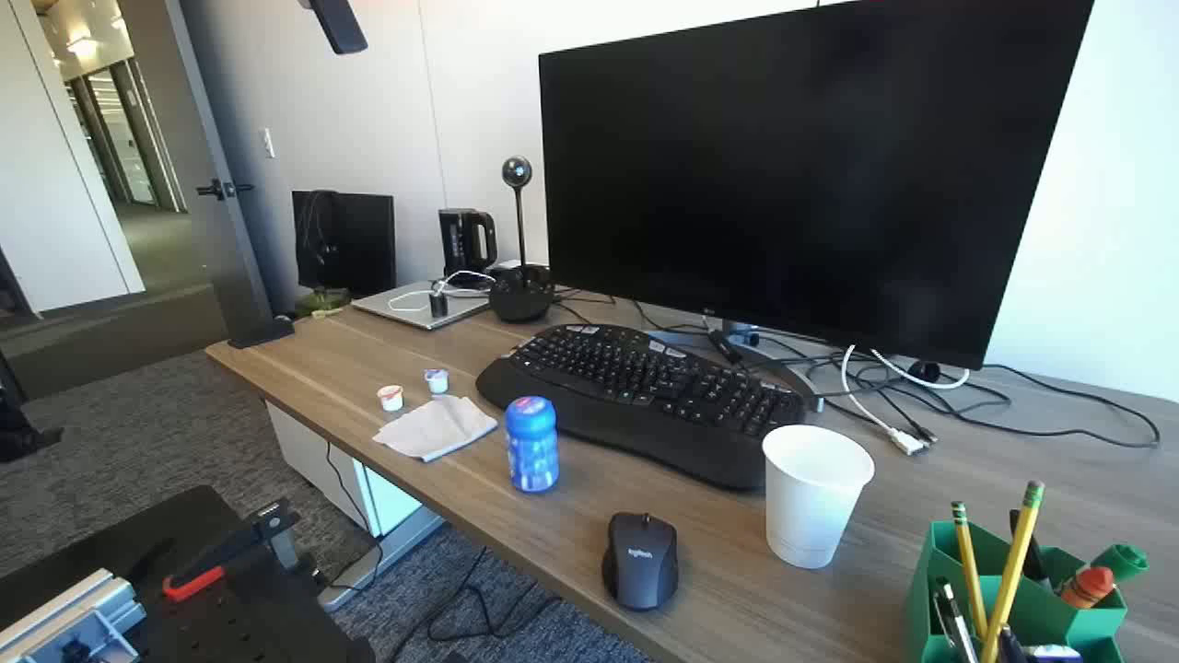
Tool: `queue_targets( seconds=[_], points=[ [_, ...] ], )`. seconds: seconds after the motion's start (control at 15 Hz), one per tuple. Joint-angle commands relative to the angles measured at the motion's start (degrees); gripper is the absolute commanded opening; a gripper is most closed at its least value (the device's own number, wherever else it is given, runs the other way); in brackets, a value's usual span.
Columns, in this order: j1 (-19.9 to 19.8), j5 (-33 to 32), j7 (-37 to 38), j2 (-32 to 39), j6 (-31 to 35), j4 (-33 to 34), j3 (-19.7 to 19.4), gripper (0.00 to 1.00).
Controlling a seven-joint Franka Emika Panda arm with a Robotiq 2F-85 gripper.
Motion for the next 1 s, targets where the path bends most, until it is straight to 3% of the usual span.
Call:
queue_targets(
  seconds=[0.0, 0.93],
  points=[
    [0.43, -0.23, 0.20, 0.02, -0.15, 0.17, -0.34, 1.00],
    [0.79, -0.17, 0.13, 0.24, -1.47, -0.50, 0.07, 1.00]
  ],
)
